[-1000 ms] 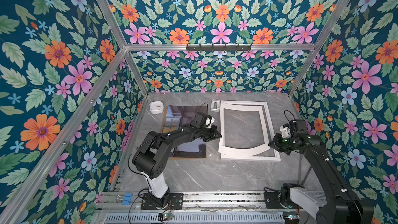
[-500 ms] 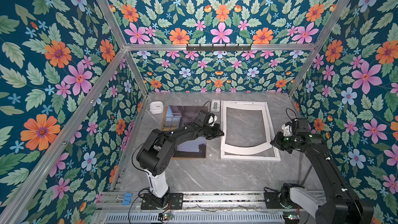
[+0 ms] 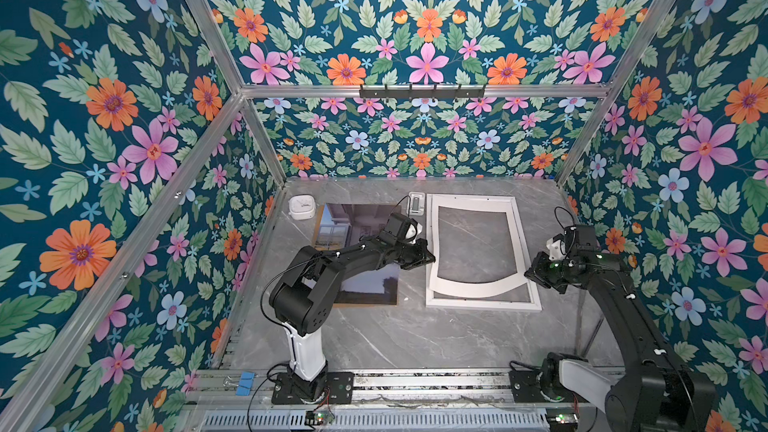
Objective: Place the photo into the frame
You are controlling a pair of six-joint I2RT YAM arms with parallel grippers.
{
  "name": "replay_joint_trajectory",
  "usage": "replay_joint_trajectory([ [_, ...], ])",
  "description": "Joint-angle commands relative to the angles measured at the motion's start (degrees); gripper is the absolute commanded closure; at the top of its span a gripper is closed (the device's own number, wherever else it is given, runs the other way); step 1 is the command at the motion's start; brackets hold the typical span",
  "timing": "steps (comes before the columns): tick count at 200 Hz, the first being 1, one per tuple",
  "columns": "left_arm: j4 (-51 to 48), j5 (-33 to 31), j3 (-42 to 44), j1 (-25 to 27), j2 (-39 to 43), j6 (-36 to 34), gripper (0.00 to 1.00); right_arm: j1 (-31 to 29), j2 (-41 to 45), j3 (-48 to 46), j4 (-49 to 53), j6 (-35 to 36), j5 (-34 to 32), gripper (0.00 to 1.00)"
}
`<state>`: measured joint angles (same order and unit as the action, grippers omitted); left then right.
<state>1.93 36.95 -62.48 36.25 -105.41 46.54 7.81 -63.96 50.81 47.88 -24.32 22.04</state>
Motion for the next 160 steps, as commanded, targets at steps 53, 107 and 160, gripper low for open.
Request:
replay_joint_trajectory([
  [53,3.3,-2.0,0.7,0.5,0.3,2.6,1.0,0.2,0.7,0.6,2.6,-0.9,-3.4,0.35],
  [107,4.7,-3.0,1.6,0.8,0.0,3.9,1.0,0.3,2.0,0.7,3.1,-1.4,-5.1,0.01],
  [160,7.4,-3.5,2.7,1.6,0.0,5.8,1.0,0.2,2.4,0.3,2.4,-0.8,-3.0,0.01],
])
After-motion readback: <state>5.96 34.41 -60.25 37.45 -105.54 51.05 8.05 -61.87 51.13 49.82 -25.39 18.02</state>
